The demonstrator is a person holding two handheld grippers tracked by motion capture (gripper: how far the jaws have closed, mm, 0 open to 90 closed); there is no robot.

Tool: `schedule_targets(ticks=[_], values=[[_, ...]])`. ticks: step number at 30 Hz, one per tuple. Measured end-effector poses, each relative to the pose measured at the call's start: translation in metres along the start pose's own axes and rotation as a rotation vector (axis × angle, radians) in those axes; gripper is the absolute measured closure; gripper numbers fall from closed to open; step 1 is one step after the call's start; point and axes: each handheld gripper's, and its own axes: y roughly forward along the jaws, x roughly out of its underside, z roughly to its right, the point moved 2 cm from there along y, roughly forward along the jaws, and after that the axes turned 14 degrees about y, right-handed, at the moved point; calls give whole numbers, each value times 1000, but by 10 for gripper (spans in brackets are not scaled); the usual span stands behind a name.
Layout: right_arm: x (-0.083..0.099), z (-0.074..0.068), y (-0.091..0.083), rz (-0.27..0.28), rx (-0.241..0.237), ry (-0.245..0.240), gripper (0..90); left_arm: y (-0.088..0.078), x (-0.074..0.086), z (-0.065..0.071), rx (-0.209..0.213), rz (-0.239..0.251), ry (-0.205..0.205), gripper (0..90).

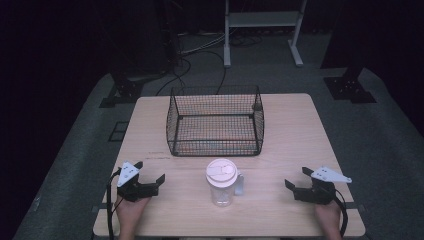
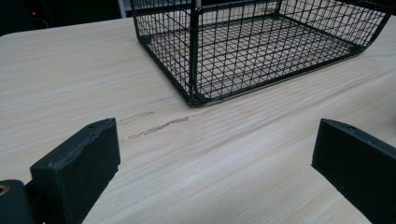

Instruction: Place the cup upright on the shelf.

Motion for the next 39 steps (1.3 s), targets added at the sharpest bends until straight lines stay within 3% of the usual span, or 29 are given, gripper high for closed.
schedule_targets(ticks=[8,18,22,31,39], values=[[0,-1,0,-4,0,-6,129,3,-1,4,23,-14,15,1],[0,-2,1,-11,11,-12,129,0,-7,10,53,27,32,1],[0,-2,1,-12,10,-12,129,0,-15,13,58,68,48,1],[0,-2,2,-20,13,-17,129,3,-31,22,73,60,94,1],[0,-2,2,-20,13,-18,129,3,-47,30,140,69,122,0]])
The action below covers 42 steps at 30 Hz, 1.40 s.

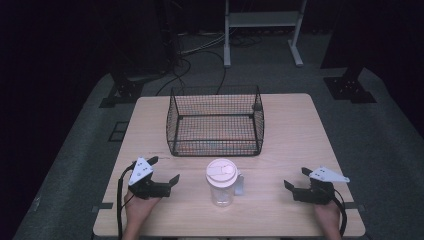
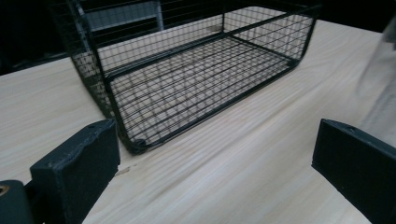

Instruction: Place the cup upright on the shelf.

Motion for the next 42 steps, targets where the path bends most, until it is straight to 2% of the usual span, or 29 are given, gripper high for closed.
schedule_targets(ticks=[2,3,5,8,10,11,12,14,17,27,32,42], values=[[0,0,0,0,-1,0,129,-1,-2,0,12,4,3,0],[0,0,0,-1,-2,-1,129,-2,-7,0,47,8,-4,0],[0,0,0,-1,-2,-1,129,-3,-10,0,59,13,-1,0],[0,0,0,-3,-1,-1,129,-6,-24,3,101,25,20,0],[0,0,0,-3,0,-1,129,-7,-27,4,109,24,29,0],[0,0,0,-4,0,-1,129,-8,-34,6,142,30,39,0],[0,0,0,-4,0,-1,129,-8,-37,7,156,32,44,0],[0,0,0,-4,0,0,129,-8,-43,9,172,32,64,0],[0,0,0,-4,-1,0,129,-9,-51,10,202,44,68,0],[0,1,1,-7,-8,4,129,-15,-68,14,274,54,87,0],[0,1,0,-7,-8,4,129,-14,-76,22,346,58,108,0],[0,1,0,-2,-17,3,129,-11,-91,33,391,38,153,0]])
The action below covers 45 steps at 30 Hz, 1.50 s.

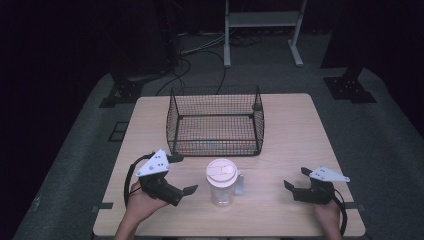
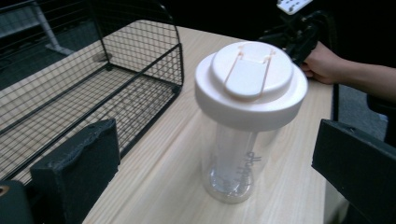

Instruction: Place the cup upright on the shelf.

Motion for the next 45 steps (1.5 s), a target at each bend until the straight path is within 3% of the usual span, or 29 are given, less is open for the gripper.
schedule_targets(ticks=[17,45], values=[[0,0,0,0,-13,-1,129,22,-25,8,83,-54,59,0],[0,0,0,-2,-33,-8,129,63,-21,5,175,-194,32,0]])
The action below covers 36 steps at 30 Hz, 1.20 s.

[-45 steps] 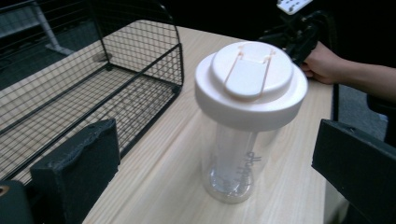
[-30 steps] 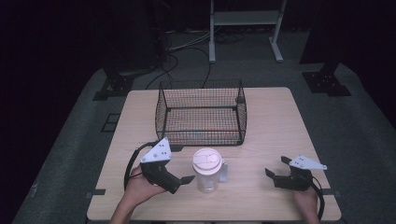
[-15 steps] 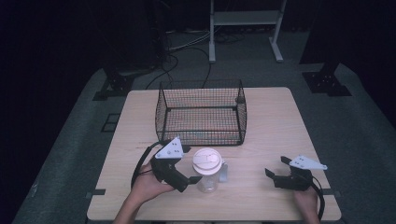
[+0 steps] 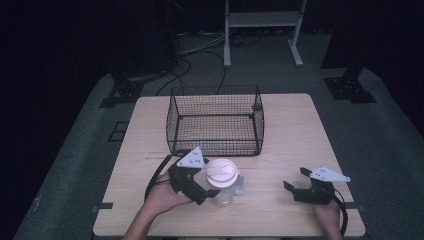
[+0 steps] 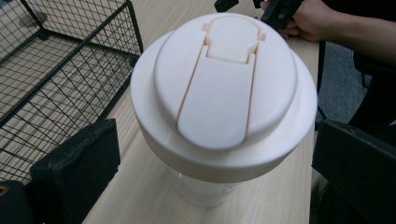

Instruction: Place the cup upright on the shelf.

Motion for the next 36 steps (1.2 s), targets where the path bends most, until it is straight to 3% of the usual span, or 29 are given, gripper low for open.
schedule_targets(ticks=[22,36], values=[[0,0,0,-2,-10,-5,129,24,-7,-6,74,-53,-8,1],[0,0,0,-2,-10,-5,129,31,-12,-7,87,-82,11,47]])
